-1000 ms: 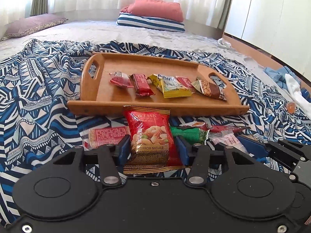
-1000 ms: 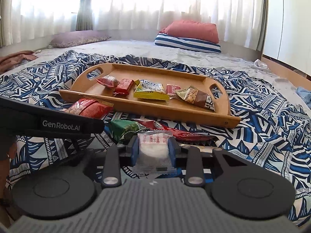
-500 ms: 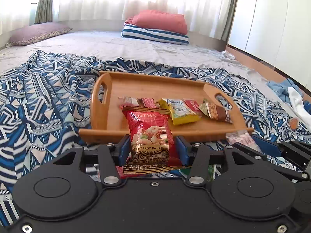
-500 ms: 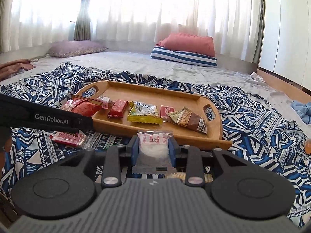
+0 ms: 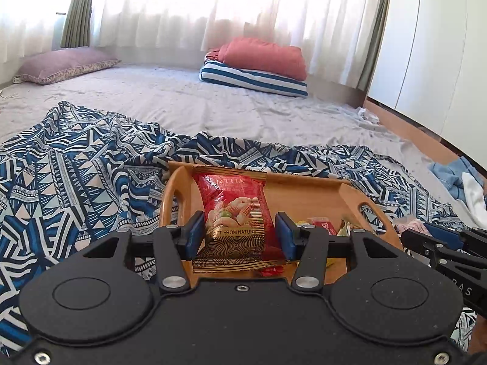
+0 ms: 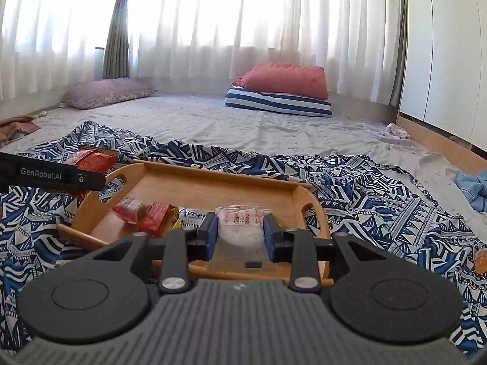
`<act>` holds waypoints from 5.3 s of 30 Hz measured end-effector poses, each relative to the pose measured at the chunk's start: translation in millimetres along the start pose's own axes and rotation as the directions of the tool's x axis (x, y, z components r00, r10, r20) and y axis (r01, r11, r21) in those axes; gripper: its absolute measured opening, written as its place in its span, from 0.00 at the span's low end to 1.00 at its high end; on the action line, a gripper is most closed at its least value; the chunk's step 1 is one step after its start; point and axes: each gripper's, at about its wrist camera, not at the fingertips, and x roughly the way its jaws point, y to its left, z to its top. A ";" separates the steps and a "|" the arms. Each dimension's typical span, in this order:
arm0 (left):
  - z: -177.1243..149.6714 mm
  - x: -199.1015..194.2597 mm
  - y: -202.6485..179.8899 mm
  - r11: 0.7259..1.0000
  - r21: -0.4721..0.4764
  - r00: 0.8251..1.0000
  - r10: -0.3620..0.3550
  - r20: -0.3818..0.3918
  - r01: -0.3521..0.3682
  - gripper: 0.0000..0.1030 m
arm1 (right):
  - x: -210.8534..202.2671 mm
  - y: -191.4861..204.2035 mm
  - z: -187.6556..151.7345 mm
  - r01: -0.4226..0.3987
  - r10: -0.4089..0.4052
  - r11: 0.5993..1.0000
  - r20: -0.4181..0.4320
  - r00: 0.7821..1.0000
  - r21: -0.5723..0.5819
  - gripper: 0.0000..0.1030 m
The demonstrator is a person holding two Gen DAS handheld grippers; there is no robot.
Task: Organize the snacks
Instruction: 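Lift the cashew bag and white packet toward the tray with both tools, then lower the cashew bag and white packet into the tray with both tools, then open the left tool to release the cashew bag while the right tool releases the white packet, then withdraw both tools from the tray back to the remaining snacks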
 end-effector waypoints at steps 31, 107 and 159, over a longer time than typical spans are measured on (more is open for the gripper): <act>22.2 149.7 25.0 0.998 -0.017 0.988 0.063 -0.142 -0.066 0.46 | 198.8 -81.2 17.5 0.042 0.001 0.985 -0.249 0.968 0.169 0.36; 17.4 90.3 1.0 0.992 0.092 0.991 0.098 -0.086 -0.090 0.84 | 147.1 -72.6 21.4 -0.001 0.032 0.986 -0.181 0.983 0.166 0.70; -127.2 -15.9 -18.9 0.972 0.053 0.972 0.230 -0.047 -0.227 1.00 | -18.1 -8.7 -120.4 0.141 -0.137 0.987 -0.045 0.989 0.082 1.00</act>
